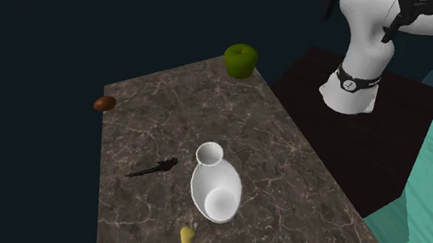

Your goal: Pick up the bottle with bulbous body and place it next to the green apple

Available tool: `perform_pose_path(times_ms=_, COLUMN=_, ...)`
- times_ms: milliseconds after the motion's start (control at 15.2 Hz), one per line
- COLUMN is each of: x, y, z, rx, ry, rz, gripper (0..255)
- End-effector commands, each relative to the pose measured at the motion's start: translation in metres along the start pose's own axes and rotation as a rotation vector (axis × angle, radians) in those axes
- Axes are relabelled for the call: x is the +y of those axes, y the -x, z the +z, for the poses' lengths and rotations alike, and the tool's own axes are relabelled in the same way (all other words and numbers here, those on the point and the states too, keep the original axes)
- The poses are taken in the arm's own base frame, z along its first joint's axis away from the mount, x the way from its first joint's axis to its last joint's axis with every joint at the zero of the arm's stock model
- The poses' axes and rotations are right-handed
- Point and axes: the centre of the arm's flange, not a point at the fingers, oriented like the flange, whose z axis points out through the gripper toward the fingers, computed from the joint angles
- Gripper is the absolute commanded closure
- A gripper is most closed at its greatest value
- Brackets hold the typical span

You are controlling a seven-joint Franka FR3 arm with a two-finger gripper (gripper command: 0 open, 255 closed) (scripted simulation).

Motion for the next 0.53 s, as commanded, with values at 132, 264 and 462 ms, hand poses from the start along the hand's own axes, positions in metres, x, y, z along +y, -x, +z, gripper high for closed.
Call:
perform_pose_path(times_ms=132, x=0.005, y=-0.025, z=0.011, rx=-0.010, ry=-0.004, rz=0.006, gripper=0)
perform_pose_path(times_ms=264, x=0.009, y=-0.051, z=0.021, rx=-0.019, ry=-0.008, rz=0.013, gripper=0)
perform_pose_path(times_ms=462, x=0.017, y=-0.088, z=0.038, rx=-0.033, ry=-0.013, rz=0.022, gripper=0)
